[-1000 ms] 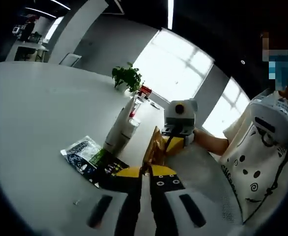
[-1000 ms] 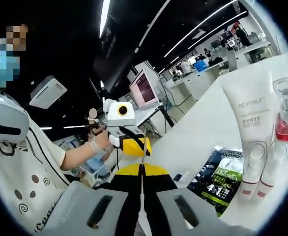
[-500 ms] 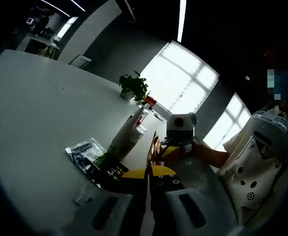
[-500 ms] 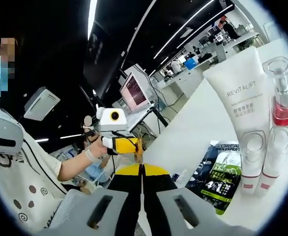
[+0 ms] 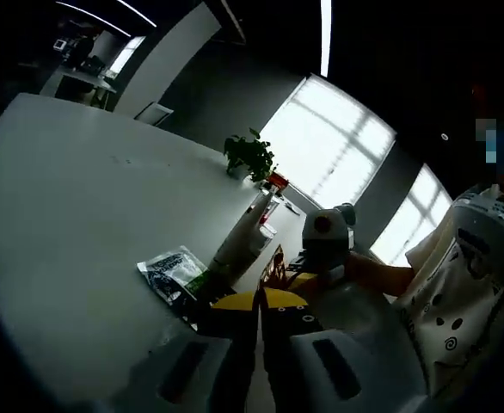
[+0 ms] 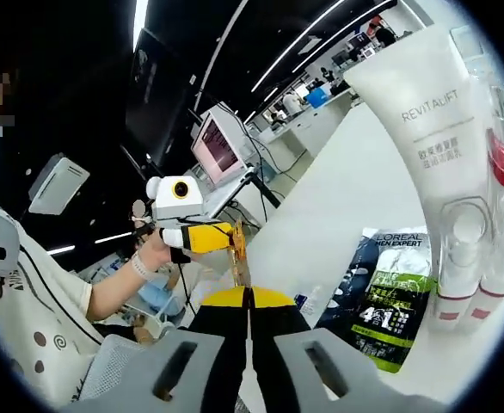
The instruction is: Arrange the skincare products in the storage area until every visible bottle or jar stands upright without overlapping.
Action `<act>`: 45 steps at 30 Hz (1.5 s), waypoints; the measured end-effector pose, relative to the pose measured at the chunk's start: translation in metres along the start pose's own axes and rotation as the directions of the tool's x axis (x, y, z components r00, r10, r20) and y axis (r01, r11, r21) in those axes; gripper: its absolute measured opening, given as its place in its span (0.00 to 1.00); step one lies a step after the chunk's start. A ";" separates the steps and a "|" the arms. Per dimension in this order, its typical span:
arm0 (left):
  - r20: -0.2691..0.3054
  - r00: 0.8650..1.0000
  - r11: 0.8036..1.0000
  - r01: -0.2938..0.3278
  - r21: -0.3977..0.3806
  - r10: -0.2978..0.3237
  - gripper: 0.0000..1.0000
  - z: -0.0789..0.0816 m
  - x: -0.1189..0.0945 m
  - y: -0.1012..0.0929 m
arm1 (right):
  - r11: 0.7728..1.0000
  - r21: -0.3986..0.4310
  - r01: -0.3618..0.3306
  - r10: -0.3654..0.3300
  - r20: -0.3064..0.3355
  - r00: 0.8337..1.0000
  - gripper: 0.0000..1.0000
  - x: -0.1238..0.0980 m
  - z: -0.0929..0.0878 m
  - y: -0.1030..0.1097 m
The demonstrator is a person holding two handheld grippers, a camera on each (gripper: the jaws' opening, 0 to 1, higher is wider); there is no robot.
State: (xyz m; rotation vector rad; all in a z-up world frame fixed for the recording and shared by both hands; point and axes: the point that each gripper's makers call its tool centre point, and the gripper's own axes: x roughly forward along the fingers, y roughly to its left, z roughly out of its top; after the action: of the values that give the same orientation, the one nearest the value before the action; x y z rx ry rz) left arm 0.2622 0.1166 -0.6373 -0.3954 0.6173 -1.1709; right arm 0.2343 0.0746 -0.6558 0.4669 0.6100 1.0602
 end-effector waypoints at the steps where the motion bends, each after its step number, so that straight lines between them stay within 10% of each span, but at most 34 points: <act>1: -0.004 1.000 1.000 -0.010 -0.002 0.010 0.00 0.000 0.000 0.002 | 1.000 -0.002 0.006 -0.006 -0.005 1.000 0.01 0.002 0.000 -0.001; 10: -0.041 0.996 0.995 -0.081 -0.052 0.079 0.00 -0.004 -0.010 0.027 | 0.981 -0.174 0.082 -0.096 -0.079 0.992 0.02 0.023 -0.003 -0.014; 28: -0.175 0.976 0.991 -0.135 -0.012 0.131 0.00 -0.013 -0.005 0.059 | 0.826 -0.537 0.169 -0.296 -0.158 0.942 0.16 0.036 -0.001 -0.042; 45: -0.301 0.927 0.974 -0.221 0.049 0.225 0.00 -0.017 0.006 0.106 | 0.824 -0.552 0.130 -0.291 -0.214 0.932 0.17 0.053 -0.014 -0.051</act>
State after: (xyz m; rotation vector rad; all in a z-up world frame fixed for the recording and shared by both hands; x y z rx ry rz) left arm 0.3307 0.1482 -0.7141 -0.1256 0.8991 -1.0225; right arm 0.2778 0.1017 -0.7104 -0.2487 0.5791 1.0351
